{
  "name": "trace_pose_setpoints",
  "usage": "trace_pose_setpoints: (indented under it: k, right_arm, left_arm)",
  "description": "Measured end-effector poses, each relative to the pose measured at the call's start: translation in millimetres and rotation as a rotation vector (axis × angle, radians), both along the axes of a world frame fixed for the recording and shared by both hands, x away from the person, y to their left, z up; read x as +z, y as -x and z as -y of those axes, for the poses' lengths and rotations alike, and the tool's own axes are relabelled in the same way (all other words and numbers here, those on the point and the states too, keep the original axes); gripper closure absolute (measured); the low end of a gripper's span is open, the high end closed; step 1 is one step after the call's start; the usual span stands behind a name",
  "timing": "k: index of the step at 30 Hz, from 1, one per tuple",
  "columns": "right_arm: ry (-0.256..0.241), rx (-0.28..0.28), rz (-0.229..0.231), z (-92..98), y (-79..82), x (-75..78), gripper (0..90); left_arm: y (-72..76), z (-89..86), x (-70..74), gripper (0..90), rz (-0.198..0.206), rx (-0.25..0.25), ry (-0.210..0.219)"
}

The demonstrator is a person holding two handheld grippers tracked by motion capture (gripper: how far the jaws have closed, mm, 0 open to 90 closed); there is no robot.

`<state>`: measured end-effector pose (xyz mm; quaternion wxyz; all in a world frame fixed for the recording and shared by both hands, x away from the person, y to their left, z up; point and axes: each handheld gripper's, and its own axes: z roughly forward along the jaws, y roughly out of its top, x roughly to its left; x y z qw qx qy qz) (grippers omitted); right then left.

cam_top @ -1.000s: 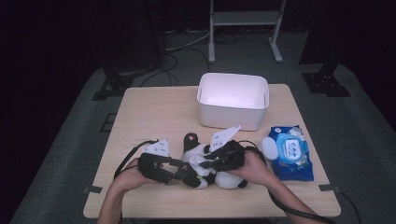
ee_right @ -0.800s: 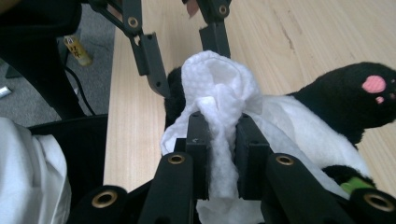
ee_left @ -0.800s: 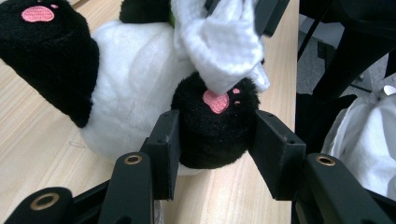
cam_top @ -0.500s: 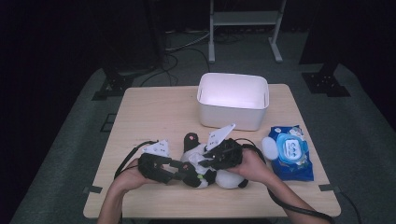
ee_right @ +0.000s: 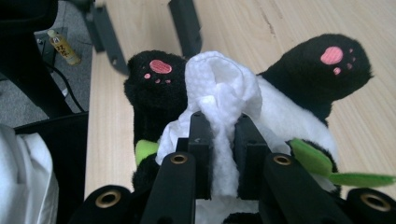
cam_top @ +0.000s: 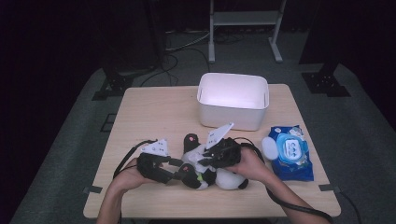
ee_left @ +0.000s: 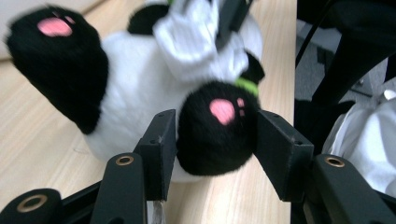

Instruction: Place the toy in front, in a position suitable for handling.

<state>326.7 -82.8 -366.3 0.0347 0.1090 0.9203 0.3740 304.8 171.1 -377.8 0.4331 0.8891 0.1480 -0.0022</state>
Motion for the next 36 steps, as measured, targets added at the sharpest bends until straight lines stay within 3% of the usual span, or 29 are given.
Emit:
trace_pose_setpoints:
  k: [5, 9, 11, 15, 16, 19, 24, 32, 36]
  right_arm:
    - [0.005, 0.024, -0.01, -0.9, 8.7, -3.1, 79.0]
    - [0.023, 0.044, -0.002, -2.8, 16.8, -3.2, 79.0]
    - [0.03, 0.051, 0.007, -4.6, 19.2, -1.9, 79.0]
    - [-0.01, 0.051, 0.041, -8.2, 22.4, 6.0, 79.3]
    - [-0.004, 0.048, 0.067, -10.3, 21.1, 9.1, 79.3]
    - [-0.003, 0.025, 0.086, -14.6, 14.5, 16.5, 79.3]
    - [0.047, -0.015, 0.128, -19.6, 3.3, 19.0, 79.3]
    - [0.037, -0.057, 0.103, 0.8, -8.7, 19.0, 79.3]
    - [0.031, -0.053, 0.081, -0.2, -12.1, 18.5, 79.3]
  left_arm:
    - [2.3, -3.1, 6.8, 48.5, 0.023, 0.019, 0.011]
    - [-0.1, 0.6, -1.1, 48.4, 0.0, 0.013, -0.019]
    - [-2.3, 2.8, -5.8, 47.6, -0.018, 0.007, -0.011]
    - [-2.7, 2.8, -7.2, 48.4, -0.033, 0.002, -0.005]
    - [-2.5, 2.9, -7.7, 48.8, -0.038, 0.003, -0.004]
    - [-2.3, 3.4, -8.1, 50.7, -0.047, -0.009, -0.007]
    - [-1.5, 3.9, -9.4, 50.7, -0.053, -0.015, -0.012]
    - [-1.9, 5.3, -9.9, 50.7, -0.048, -0.019, -0.013]
    - [-1.7, 6.9, -10.9, 49.7, -0.051, -0.019, -0.019]
